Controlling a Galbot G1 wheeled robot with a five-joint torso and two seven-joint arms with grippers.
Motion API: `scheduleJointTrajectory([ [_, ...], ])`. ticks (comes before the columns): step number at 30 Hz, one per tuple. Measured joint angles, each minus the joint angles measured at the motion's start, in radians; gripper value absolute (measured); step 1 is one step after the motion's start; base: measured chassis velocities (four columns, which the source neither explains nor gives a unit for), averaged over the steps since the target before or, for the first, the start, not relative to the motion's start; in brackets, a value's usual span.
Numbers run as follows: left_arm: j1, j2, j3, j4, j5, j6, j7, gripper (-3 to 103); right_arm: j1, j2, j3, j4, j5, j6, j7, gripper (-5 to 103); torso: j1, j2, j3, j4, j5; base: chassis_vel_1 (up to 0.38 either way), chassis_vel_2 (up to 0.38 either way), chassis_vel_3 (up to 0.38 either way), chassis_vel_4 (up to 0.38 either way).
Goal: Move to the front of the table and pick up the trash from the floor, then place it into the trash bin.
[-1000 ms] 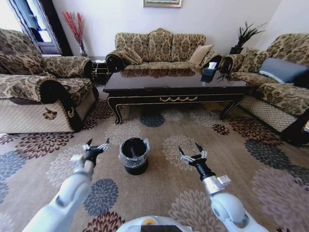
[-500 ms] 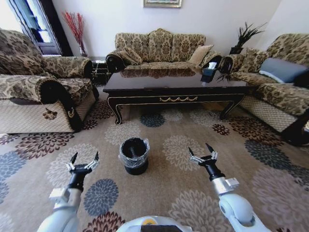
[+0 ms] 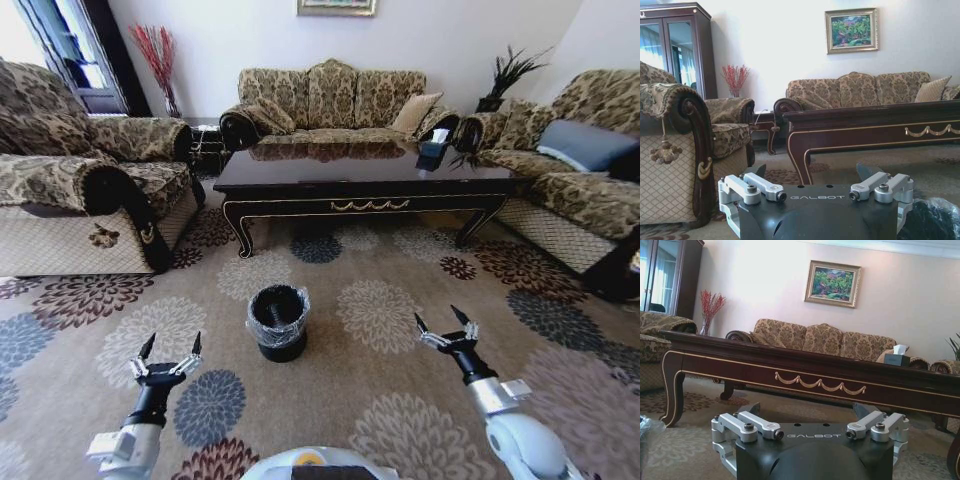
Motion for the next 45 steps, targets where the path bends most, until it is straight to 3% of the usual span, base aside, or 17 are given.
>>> scheduleJointTrajectory([
  [45,-0.009,0.023,0.012,-0.002,0.002,0.008,-0.016,100,0.007,-0.001,-0.008,0.0,0.01,0.001,-0.014,100,0.0,0.0,0.0,0.0,0.0,0.028,-0.032,-0.027,0.027],
])
